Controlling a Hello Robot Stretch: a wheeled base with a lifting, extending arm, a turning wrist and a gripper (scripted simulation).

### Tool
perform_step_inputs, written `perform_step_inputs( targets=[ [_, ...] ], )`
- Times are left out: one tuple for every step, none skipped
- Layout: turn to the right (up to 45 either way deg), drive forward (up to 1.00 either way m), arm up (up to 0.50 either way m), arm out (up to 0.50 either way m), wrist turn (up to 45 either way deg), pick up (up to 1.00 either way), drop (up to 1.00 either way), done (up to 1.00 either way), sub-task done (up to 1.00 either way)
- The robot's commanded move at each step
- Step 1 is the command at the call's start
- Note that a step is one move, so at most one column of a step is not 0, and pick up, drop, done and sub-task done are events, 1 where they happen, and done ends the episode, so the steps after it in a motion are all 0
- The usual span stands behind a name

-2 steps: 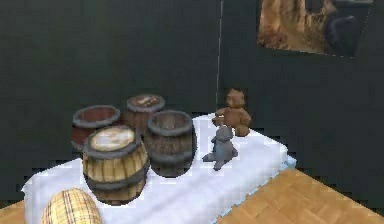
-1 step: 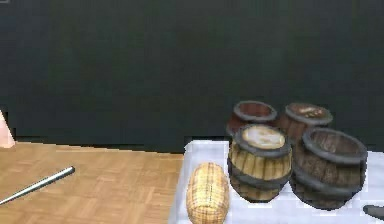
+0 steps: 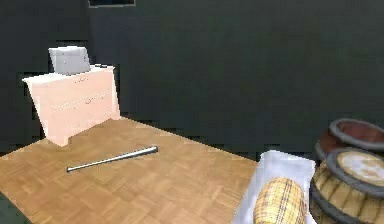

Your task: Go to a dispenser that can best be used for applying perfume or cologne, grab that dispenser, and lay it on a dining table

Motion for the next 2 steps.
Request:
perform_step_inputs(
  targets=[
    [45.0, 0.0, 0.0, 0.0, 0.0, 0.0, 0.0, 0.0, 0.0],
    [45.0, 0.0, 0.0, 0.0, 0.0, 0.0, 0.0, 0.0, 0.0]
  ],
)
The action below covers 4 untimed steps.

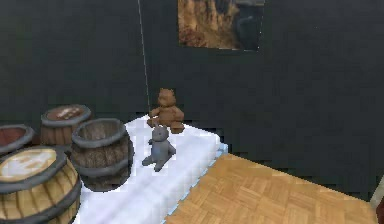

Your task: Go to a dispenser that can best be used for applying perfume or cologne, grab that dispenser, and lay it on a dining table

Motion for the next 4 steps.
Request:
perform_step_inputs(
  targets=[
    [27.0, 0.0, 0.0, 0.0, 0.0, 0.0, 0.0, 0.0, 0.0],
    [-45.0, 0.0, 0.0, 0.0, 0.0, 0.0, 0.0, 0.0, 0.0],
    [-45.0, 0.0, 0.0, 0.0, 0.0, 0.0, 0.0, 0.0, 0.0],
    [-27.0, 0.0, 0.0, 0.0, 0.0, 0.0, 0.0, 0.0, 0.0]
  ],
)
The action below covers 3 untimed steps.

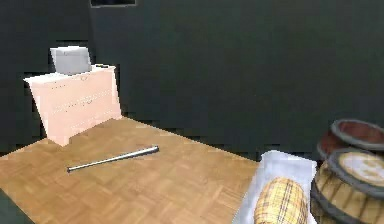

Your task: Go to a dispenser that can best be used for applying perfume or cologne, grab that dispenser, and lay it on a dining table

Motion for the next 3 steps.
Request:
perform_step_inputs(
  targets=[
    [45.0, 0.0, 0.0, 0.0, 0.0, 0.0, 0.0, 0.0, 0.0],
    [45.0, 0.0, 0.0, 0.0, 0.0, 0.0, 0.0, 0.0, 0.0],
    [24.0, 0.0, 0.0, 0.0, 0.0, 0.0, 0.0, 0.0, 0.0]
  ],
)
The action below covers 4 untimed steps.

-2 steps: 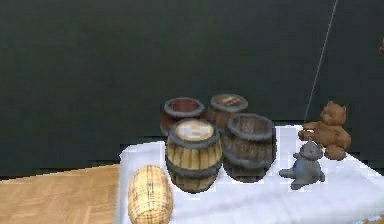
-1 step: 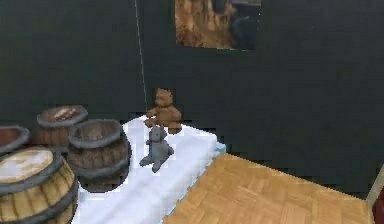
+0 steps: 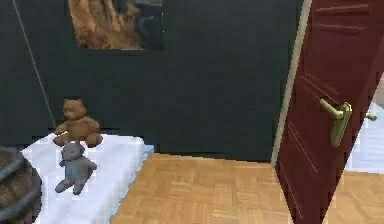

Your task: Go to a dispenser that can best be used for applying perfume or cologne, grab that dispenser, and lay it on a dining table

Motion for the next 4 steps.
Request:
perform_step_inputs(
  targets=[
    [45.0, 0.0, 0.0, 0.0, 0.0, 0.0, 0.0, 0.0, 0.0],
    [45.0, 0.0, 0.0, 0.0, 0.0, 0.0, 0.0, 0.0, 0.0],
    [45.0, 0.0, 0.0, 0.0, 0.0, 0.0, 0.0, 0.0, 0.0],
    [6.0, 0.0, 0.0, 0.0, 0.0, 0.0, 0.0, 0.0, 0.0]
  ],
)
